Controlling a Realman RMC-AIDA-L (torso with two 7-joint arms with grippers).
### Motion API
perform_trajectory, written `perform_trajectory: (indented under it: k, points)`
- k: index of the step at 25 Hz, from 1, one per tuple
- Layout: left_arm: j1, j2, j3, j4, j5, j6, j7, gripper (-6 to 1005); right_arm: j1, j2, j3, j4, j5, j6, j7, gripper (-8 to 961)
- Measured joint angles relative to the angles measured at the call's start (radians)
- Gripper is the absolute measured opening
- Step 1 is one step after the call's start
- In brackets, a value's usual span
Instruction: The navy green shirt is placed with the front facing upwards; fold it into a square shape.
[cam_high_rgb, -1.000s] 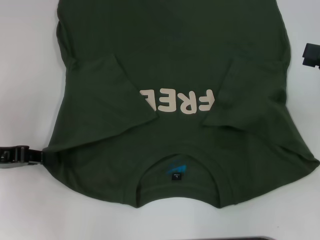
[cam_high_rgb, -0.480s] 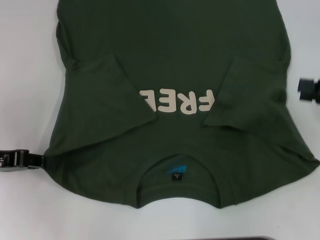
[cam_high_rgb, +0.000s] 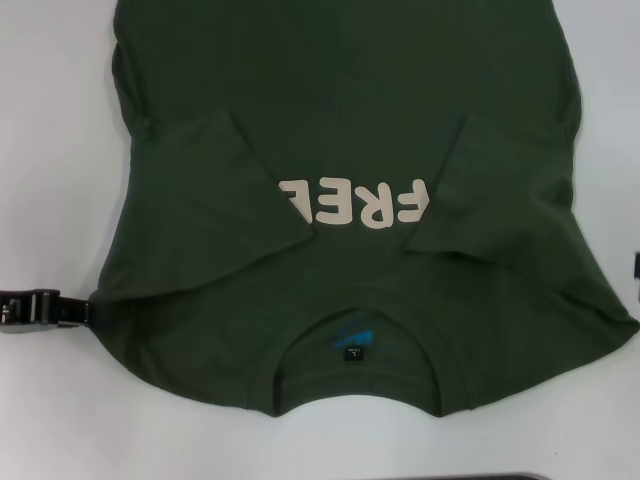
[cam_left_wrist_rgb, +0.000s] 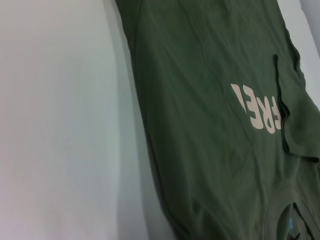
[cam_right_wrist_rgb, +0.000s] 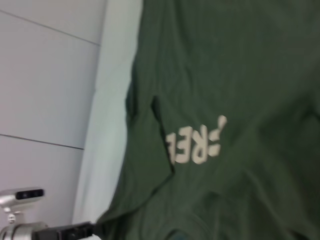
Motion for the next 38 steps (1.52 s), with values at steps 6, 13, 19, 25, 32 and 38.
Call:
perform_trajectory:
  k: [6, 13, 19, 25, 32, 38]
  points:
    - [-0.007, 0.002, 0.0, 0.0, -0.001, 0.01, 0.0, 36, -0.015, -0.002, 0.029, -0.001, -0.088, -0.001, 0.028, 881]
    - [-0.01, 0.003, 0.0, 0.0, 0.0, 0.015, 0.001, 35, -0.01, -0.006, 0.041, -0.004, -0.165, 0.017, 0.052, 881]
    - [-0.012, 0.0, 0.001, 0.0, 0.005, 0.012, 0.007, 35, 0.006, -0.007, 0.041, -0.005, -0.197, 0.05, 0.052, 881]
    - [-0.012, -0.003, 0.0, 0.0, 0.003, 0.007, 0.012, 35, 0.026, -0.009, 0.033, -0.005, -0.201, 0.071, 0.055, 880]
    - [-0.017, -0.003, 0.0, 0.0, 0.0, 0.006, 0.012, 35, 0.051, -0.008, 0.029, -0.005, -0.242, 0.092, 0.063, 880]
    - [-0.023, -0.003, 0.0, 0.002, -0.001, -0.002, 0.009, 35, 0.065, -0.007, 0.028, -0.005, -0.255, 0.097, 0.073, 880]
